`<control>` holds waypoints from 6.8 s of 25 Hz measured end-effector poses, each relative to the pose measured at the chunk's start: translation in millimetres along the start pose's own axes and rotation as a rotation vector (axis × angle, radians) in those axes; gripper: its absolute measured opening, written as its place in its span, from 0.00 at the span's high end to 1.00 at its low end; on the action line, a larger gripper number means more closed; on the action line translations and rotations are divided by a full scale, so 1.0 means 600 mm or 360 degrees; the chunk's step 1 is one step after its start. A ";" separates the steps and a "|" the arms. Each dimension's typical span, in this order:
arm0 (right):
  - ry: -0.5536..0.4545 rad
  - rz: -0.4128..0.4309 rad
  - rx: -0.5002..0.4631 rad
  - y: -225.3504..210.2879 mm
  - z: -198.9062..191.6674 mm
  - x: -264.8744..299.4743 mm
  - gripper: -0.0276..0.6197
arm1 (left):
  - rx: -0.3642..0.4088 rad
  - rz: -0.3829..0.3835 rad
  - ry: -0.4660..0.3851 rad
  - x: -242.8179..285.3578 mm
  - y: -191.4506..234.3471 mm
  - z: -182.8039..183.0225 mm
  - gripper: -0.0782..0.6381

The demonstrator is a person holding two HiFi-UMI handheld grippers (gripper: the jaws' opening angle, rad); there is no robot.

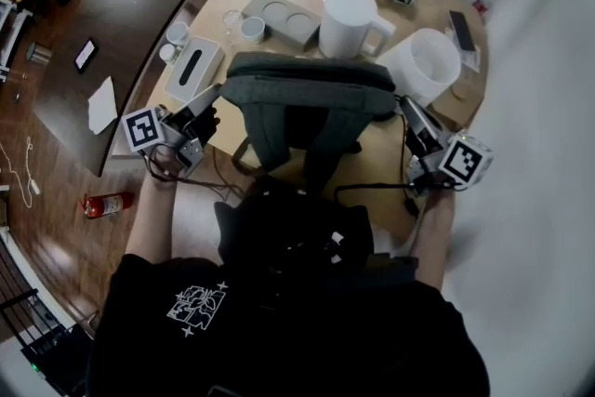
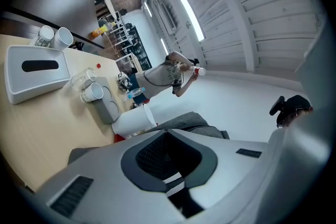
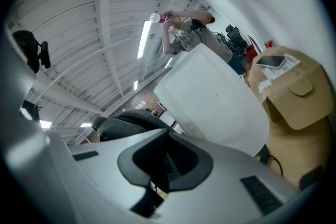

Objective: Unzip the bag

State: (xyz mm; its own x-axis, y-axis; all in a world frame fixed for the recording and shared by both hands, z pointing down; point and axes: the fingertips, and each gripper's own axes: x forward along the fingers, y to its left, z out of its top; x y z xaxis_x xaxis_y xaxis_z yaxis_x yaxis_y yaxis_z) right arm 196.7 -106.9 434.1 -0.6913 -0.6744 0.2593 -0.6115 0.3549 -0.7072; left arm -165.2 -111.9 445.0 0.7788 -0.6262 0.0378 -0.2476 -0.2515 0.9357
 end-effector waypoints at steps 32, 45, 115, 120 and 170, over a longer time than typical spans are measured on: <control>0.0050 0.0006 0.0135 -0.051 -0.043 0.011 0.94 | -0.0062 0.0128 -0.0010 -0.017 0.068 -0.025 0.89; 0.0084 -0.0039 0.0130 -0.066 -0.052 0.018 0.94 | -0.0073 0.0134 -0.0022 -0.016 0.080 -0.026 0.89; -0.0281 0.0038 -0.0398 0.092 0.057 -0.031 0.93 | 0.0842 0.0130 -0.0161 0.009 -0.178 0.021 0.90; -0.0301 0.0031 -0.0537 0.124 0.081 -0.016 0.93 | 0.0968 0.0075 -0.0189 0.042 -0.232 0.026 0.89; -0.0316 0.0156 -0.1071 0.316 0.102 0.108 0.93 | 0.1513 0.0208 -0.0217 0.161 -0.312 0.004 0.89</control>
State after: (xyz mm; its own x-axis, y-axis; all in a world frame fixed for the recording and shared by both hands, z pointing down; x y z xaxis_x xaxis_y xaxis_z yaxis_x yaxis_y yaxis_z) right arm 59.7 -122.8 276.1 -0.7110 -0.7017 0.0450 -0.6997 0.6997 -0.1447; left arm -44.7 -127.2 272.6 0.6535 -0.7566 0.0244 -0.7366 -0.6282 0.2504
